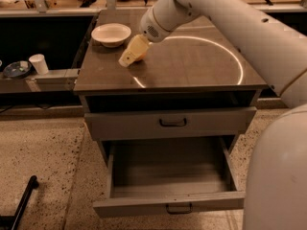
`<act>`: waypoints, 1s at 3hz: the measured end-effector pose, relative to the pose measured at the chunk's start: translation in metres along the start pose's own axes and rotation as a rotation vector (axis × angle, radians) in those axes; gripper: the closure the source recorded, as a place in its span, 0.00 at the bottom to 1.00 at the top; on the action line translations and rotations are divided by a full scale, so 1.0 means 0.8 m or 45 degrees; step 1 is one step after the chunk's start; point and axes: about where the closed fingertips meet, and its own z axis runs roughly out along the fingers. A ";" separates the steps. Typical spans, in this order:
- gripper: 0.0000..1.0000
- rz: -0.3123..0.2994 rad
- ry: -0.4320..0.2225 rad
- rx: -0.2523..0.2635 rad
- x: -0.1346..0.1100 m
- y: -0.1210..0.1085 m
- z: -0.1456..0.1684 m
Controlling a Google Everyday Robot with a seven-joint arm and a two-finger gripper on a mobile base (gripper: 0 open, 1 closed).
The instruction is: Place orange into middle drawer
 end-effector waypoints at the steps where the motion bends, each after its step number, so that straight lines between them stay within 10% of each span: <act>1: 0.00 0.029 -0.003 0.002 -0.006 -0.014 0.030; 3: 0.16 0.084 0.027 -0.002 0.020 -0.021 0.067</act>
Offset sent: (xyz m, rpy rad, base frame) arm 0.0374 0.0219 -0.0422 0.0029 0.0418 -0.0455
